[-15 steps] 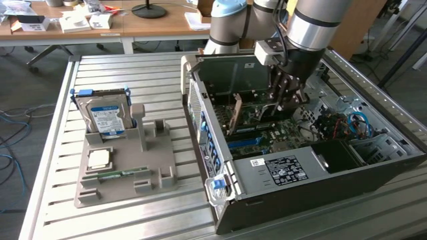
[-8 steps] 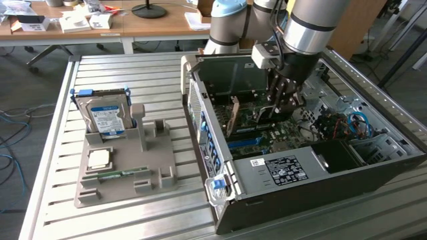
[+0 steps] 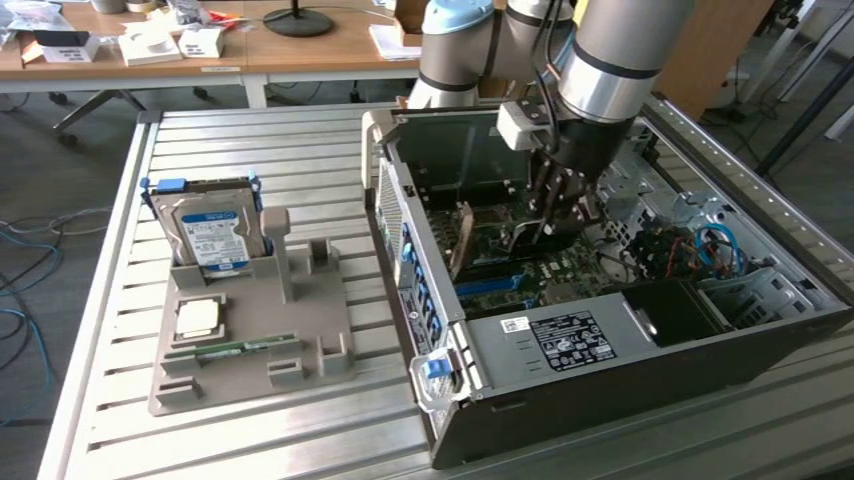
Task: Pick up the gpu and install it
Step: 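Insert the gpu into the slot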
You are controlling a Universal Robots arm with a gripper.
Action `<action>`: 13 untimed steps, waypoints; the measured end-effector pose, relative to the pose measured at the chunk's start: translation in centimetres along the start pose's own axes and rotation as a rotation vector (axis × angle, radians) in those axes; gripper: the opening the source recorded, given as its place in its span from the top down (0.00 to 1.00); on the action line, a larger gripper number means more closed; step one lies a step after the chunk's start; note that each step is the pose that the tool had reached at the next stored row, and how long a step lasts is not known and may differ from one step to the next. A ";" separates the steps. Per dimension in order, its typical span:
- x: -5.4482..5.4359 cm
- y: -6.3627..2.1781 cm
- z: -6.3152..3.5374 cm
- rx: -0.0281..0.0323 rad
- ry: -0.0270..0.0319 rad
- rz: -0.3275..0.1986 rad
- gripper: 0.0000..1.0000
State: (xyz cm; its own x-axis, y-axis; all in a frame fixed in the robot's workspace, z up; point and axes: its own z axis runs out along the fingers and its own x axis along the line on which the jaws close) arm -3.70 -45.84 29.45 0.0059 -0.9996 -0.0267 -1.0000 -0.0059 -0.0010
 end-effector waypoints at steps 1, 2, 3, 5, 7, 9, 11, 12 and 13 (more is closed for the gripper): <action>0.0 0.03 0.15 0.0000 0.0000 0.000 0.74; 0.0 0.07 0.30 0.0000 0.0001 0.000 0.74; 0.0 0.10 0.45 0.0001 0.0000 0.000 0.74; 0.0 0.16 0.72 0.0001 0.0000 0.000 0.74; 0.0 0.20 0.92 0.0001 0.0000 0.000 0.74; 0.0 0.20 0.92 0.0000 0.0002 0.000 0.74; 0.0 0.22 0.92 0.0000 0.0002 0.000 0.74; 0.0 0.29 0.92 0.0000 0.0000 0.000 0.74; 0.0 0.39 0.93 0.0002 -0.0001 0.000 0.74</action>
State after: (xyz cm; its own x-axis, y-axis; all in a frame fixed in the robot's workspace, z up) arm -4.09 -45.82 28.52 0.0058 -0.9996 -0.0268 -1.0000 -0.0058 -0.0012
